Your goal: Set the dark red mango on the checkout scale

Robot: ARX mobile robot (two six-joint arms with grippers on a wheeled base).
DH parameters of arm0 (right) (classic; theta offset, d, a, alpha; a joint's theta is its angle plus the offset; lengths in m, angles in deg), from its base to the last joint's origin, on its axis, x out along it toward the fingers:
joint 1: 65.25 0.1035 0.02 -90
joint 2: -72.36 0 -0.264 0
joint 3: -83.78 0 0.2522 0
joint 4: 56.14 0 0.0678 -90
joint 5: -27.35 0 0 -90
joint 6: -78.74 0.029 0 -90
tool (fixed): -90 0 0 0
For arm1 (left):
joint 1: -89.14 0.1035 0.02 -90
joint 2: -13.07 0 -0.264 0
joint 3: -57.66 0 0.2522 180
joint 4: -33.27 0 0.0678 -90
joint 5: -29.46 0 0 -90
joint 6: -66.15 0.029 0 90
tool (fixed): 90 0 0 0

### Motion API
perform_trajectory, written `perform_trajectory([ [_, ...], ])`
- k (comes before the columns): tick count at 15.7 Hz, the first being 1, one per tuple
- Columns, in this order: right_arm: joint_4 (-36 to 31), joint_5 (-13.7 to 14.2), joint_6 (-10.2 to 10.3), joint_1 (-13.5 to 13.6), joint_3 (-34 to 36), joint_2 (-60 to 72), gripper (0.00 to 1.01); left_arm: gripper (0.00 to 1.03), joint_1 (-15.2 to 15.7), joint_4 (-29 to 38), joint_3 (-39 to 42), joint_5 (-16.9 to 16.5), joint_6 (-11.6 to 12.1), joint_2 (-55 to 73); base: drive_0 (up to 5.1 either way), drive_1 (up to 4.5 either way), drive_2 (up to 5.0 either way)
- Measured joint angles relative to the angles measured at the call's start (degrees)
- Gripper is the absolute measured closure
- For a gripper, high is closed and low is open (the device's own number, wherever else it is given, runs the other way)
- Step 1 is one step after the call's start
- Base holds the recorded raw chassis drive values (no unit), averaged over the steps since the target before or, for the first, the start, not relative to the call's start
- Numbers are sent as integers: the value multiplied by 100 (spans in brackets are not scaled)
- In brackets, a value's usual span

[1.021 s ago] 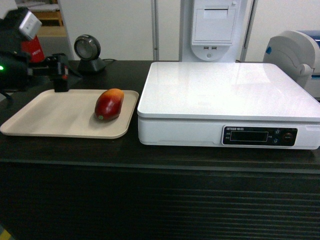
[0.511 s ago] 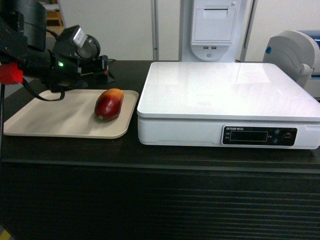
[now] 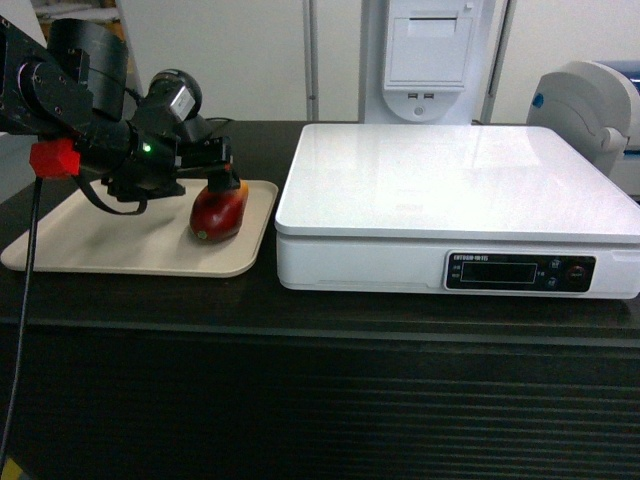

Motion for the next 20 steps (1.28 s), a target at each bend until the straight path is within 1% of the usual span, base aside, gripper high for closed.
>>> perform_trajectory([
  [1, 0, 0, 0, 0, 0, 0, 3, 5, -15, -120, -87, 66, 87, 87, 0, 0, 0],
  [3, 0, 0, 0, 0, 0, 0, 3, 5, -105, -474, -271, 227, 424, 254, 0, 0, 0],
  [5, 0, 0, 0, 0, 0, 0, 3, 5, -160, -527, -304, 389, 713, 378, 0, 0, 0],
  [7, -2, 0, 0, 0, 0, 0, 3, 5, -170, -549, -369, 437, 901, 389, 0, 0, 0],
  [8, 0, 0, 0, 0, 0, 0, 3, 15, -170, -544, -369, 459, 942, 389, 0, 0, 0],
  [9, 0, 0, 0, 0, 0, 0, 3, 34, -184, -507, -369, 463, 1021, 389, 0, 0, 0],
  [10, 0, 0, 0, 0, 0, 0, 3, 41, -184, -341, -251, 468, 1045, 376, 0, 0, 0],
  [13, 0, 0, 0, 0, 0, 0, 3, 41, -173, -122, 234, 448, 1049, 85, 0, 0, 0],
  [16, 0, 0, 0, 0, 0, 0, 3, 41, -146, 297, 931, 302, 1051, -459, 0, 0, 0],
  [19, 0, 0, 0, 0, 0, 0, 3, 41, -190, 680, 1386, 186, 966, -1204, 0, 0, 0],
  [20, -2, 0, 0, 0, 0, 0, 3, 41, -225, 767, 1460, 155, 898, -1412, 0, 0, 0],
])
